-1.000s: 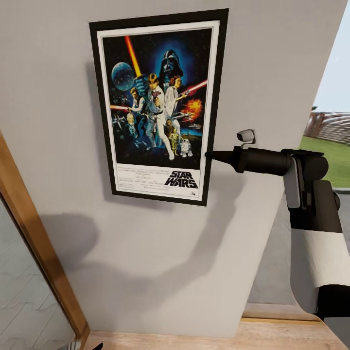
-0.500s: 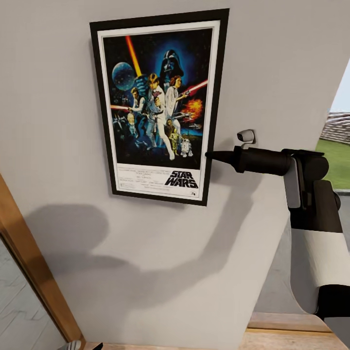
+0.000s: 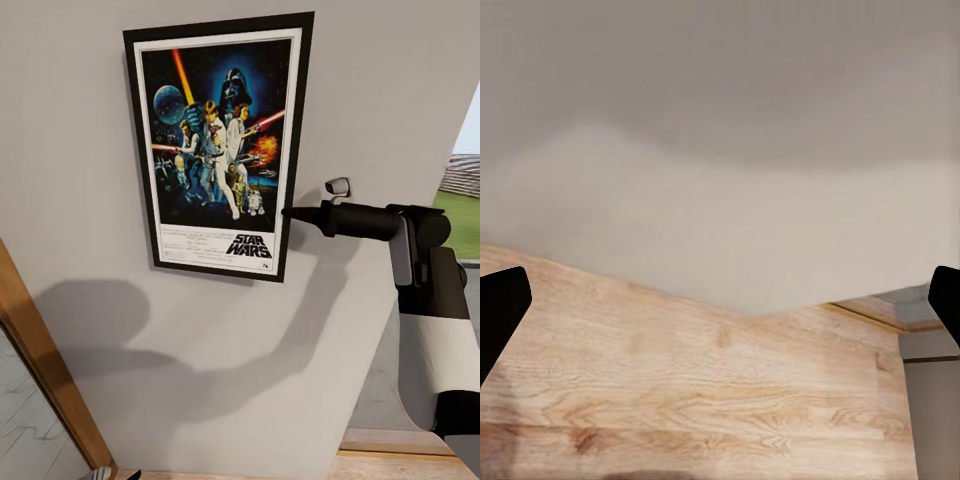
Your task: Pick up the poster from the kitchen countertop and hang it on one of the wall nails in the kitchen.
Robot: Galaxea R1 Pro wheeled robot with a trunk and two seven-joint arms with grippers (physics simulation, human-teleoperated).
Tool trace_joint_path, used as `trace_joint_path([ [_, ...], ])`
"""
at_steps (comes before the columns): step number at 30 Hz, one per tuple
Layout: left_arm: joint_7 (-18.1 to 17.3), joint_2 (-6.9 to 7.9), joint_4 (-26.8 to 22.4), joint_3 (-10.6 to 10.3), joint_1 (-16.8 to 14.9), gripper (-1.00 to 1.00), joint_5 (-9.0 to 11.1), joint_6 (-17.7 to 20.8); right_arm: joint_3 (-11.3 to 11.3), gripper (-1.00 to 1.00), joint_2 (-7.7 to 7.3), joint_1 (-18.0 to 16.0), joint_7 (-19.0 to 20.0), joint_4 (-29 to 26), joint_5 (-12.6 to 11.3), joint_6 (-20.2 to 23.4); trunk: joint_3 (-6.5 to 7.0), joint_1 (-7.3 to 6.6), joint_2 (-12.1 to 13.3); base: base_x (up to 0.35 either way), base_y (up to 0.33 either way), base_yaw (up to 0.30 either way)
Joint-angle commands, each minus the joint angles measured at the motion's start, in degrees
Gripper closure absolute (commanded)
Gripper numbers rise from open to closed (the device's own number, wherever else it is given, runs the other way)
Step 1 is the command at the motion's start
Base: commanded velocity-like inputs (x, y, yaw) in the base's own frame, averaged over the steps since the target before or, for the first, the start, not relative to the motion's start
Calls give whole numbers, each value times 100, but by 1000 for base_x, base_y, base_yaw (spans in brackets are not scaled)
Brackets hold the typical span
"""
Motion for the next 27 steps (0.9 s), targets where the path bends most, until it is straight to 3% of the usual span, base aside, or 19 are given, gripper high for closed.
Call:
trace_joint_path([
  [1, -6, 3, 1, -48, -4, -100, 35, -36, -1, 100, -2, -4, 16, 3, -21, 49, -7, 3, -8, 0, 0, 0],
  [27, -6, 3, 1, -48, -4, -100, 35, -36, -10, 100, -4, 0, 16, 3, -21, 53, -7, 3, -8, 0, 10, 0],
])
